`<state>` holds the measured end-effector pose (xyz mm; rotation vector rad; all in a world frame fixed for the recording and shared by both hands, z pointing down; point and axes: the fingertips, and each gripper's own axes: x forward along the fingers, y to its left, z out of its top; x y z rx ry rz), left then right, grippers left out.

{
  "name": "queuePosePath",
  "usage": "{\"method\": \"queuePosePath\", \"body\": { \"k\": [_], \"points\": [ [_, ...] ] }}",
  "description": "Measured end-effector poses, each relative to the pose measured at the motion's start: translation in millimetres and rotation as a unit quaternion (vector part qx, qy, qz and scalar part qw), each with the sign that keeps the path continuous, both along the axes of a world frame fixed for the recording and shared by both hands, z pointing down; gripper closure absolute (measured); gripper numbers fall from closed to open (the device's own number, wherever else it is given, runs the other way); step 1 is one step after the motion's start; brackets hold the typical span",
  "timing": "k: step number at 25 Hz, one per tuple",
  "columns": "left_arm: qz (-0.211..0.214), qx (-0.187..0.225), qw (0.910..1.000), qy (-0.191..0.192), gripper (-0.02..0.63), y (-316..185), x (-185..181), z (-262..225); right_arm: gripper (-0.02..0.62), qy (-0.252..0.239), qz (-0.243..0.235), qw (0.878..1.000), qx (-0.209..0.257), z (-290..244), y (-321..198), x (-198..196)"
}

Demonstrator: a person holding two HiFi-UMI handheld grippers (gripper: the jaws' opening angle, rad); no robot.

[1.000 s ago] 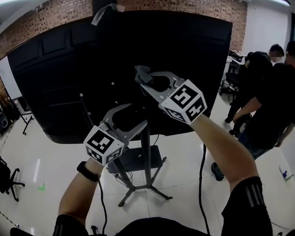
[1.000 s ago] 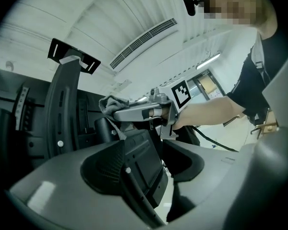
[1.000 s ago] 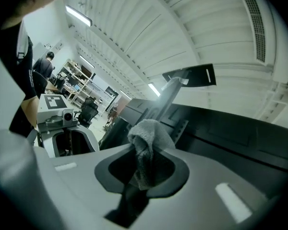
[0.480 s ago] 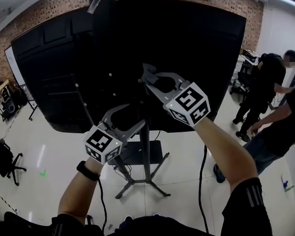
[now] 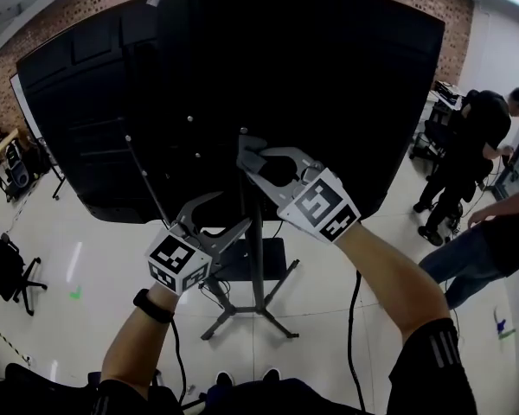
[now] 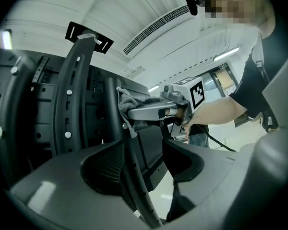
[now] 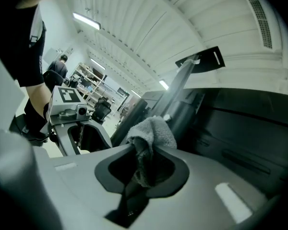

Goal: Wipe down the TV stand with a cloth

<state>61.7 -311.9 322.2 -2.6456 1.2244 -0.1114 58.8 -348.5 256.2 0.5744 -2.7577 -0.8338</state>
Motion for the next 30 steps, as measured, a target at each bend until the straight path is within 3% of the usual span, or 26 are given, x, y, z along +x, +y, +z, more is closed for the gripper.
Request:
{"method": "queuePosePath", "body": {
  "k": [3,9,19,30],
  "points": [
    [-0.003,-0.007,1.0,0.003,0.334,1.1,-3.0,9.7,0.545,0.011,0.007,1.0,-0.004,14.4,1.5,-4.7],
    [0.005,-0.032,0.9994,0.007,0.334,4.4,-7.2,35.1,0.545,-0.012,0.021,1.0,-0.016,27.7,2.2,-3.8],
    [0.019,-0.079,0.9966,0.017,0.334,7.9,-12.7,88.1,0.545,0.062,0.055,0.996,-0.017,109.4,4.4,-8.4],
    [0.02,-0.12,0.9925,0.004,0.334,3.7,-22.5,167.3,0.545,0.089,0.068,0.992,-0.056,191.5,4.2,-11.6]
  ]
}}
